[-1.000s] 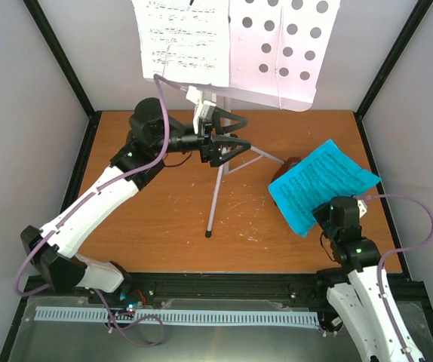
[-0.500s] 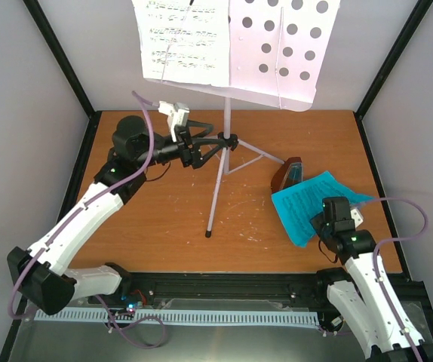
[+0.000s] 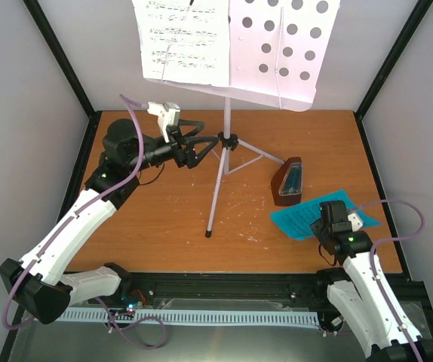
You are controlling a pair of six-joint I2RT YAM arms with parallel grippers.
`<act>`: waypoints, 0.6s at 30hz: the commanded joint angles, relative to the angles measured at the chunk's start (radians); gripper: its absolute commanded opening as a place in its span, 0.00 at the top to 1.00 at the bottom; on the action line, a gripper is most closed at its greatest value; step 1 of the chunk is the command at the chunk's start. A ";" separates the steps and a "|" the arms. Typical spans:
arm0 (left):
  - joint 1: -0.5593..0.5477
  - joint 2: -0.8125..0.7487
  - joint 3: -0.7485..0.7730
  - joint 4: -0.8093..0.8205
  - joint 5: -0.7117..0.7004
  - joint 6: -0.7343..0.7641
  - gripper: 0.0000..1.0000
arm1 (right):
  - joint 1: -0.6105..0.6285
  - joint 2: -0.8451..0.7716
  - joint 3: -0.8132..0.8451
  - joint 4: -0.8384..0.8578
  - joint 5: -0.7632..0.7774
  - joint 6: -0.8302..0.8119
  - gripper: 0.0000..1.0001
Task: Pack up the instrument practice props
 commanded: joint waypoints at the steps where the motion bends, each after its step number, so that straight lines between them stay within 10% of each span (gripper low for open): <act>1: 0.009 -0.013 0.004 -0.027 -0.045 0.005 0.07 | 0.005 -0.023 -0.016 0.000 0.035 -0.016 0.63; 9: 0.100 -0.052 -0.026 -0.052 -0.060 0.002 0.05 | 0.005 -0.070 0.070 -0.012 0.150 -0.066 0.25; 18: 0.370 -0.155 -0.206 0.010 0.103 -0.119 0.04 | 0.005 -0.057 0.219 0.217 0.205 -0.373 0.20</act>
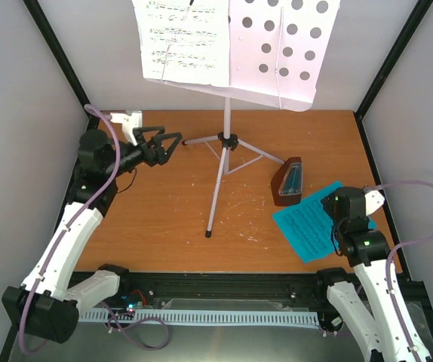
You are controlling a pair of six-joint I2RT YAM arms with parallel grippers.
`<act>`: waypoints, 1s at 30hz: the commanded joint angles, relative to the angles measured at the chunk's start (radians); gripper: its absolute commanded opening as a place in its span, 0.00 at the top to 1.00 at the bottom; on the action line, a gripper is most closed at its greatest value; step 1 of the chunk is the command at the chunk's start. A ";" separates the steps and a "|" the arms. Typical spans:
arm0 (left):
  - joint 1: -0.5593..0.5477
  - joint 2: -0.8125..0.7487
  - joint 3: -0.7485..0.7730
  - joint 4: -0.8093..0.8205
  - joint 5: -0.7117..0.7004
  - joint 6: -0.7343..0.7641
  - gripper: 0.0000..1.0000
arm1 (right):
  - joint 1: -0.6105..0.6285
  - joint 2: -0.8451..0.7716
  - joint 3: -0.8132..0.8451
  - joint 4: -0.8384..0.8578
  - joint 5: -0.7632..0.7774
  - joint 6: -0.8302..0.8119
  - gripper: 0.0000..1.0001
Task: Pack up the instrument practice props
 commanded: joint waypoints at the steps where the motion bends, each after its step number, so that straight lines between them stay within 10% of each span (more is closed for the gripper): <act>1: 0.131 -0.049 -0.068 0.051 0.130 -0.094 0.04 | 0.005 0.014 -0.001 0.273 -0.094 -0.268 0.20; 6: 0.341 -0.057 -0.122 0.160 0.299 -0.215 0.04 | 0.062 0.158 -0.096 0.581 -0.546 -0.366 0.21; 15: 0.418 -0.013 0.009 0.185 0.354 -0.232 0.05 | 0.621 0.402 0.034 0.701 -0.538 -0.594 0.20; 30: 0.273 0.256 0.617 -0.119 0.275 0.018 0.32 | 0.740 0.858 1.232 0.332 -0.625 -0.577 0.28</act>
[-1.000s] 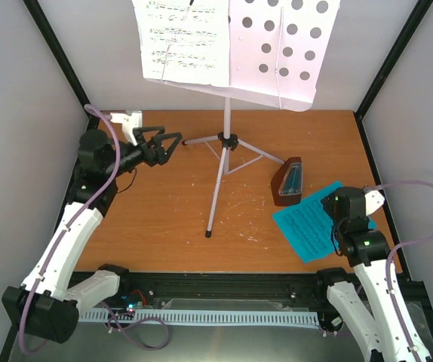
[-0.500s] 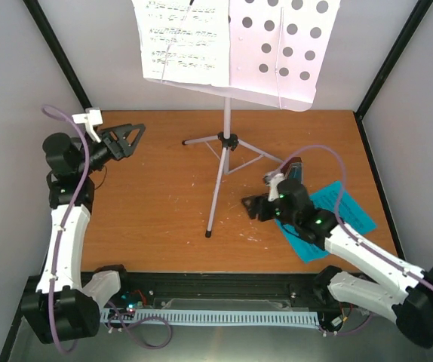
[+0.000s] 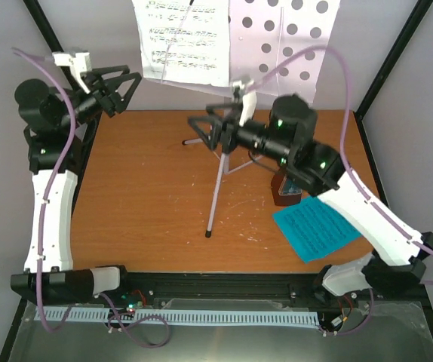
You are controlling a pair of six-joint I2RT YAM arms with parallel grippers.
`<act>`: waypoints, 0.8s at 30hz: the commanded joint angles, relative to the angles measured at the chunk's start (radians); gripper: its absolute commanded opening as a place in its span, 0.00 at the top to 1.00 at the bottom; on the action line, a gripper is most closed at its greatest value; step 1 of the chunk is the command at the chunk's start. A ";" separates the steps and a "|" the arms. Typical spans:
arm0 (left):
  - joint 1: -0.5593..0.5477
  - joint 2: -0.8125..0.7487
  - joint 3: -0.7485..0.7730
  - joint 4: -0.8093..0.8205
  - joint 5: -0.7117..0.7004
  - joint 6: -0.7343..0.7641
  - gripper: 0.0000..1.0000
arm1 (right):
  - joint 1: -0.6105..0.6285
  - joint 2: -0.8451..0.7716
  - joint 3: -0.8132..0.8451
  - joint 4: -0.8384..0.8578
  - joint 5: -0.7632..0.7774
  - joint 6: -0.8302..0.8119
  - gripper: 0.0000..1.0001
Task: Pack up the instrument practice props
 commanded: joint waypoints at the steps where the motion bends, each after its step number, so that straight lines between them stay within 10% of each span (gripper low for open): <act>1: -0.074 0.076 0.161 -0.161 -0.034 0.111 0.34 | 0.001 0.149 0.369 -0.228 0.029 -0.034 0.27; 7: -0.116 0.113 0.271 -0.177 -0.045 0.116 0.37 | -0.063 0.356 0.856 -0.430 0.139 -0.058 0.25; 24: -0.153 0.221 0.424 -0.165 0.001 0.088 0.44 | -0.143 0.366 0.835 -0.390 0.215 0.011 0.32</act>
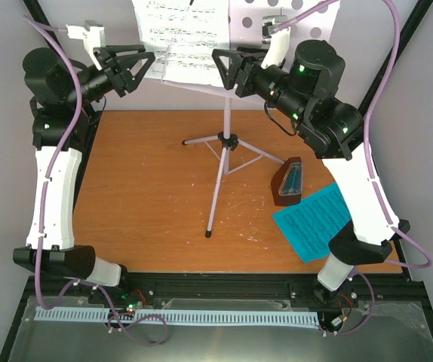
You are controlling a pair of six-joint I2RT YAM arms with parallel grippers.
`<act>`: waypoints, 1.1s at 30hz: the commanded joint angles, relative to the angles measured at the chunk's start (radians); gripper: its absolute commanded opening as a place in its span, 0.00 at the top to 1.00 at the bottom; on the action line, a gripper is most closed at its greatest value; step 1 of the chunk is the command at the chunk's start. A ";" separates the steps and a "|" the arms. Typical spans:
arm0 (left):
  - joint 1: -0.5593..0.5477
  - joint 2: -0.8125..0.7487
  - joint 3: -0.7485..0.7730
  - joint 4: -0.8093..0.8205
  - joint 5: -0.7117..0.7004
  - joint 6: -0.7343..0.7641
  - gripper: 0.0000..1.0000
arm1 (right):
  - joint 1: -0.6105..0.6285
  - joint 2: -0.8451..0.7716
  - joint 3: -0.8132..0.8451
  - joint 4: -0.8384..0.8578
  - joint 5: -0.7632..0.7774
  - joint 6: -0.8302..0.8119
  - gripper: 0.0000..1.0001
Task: Pack up the instrument practice props
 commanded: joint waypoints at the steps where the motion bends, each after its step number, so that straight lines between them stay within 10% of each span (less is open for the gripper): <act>1: -0.022 0.024 0.067 0.004 0.020 0.003 0.44 | -0.004 0.024 0.008 -0.022 0.036 0.015 0.32; 33: -0.066 0.106 0.190 -0.017 0.032 0.037 0.47 | -0.003 0.087 -0.014 0.086 0.014 0.047 0.47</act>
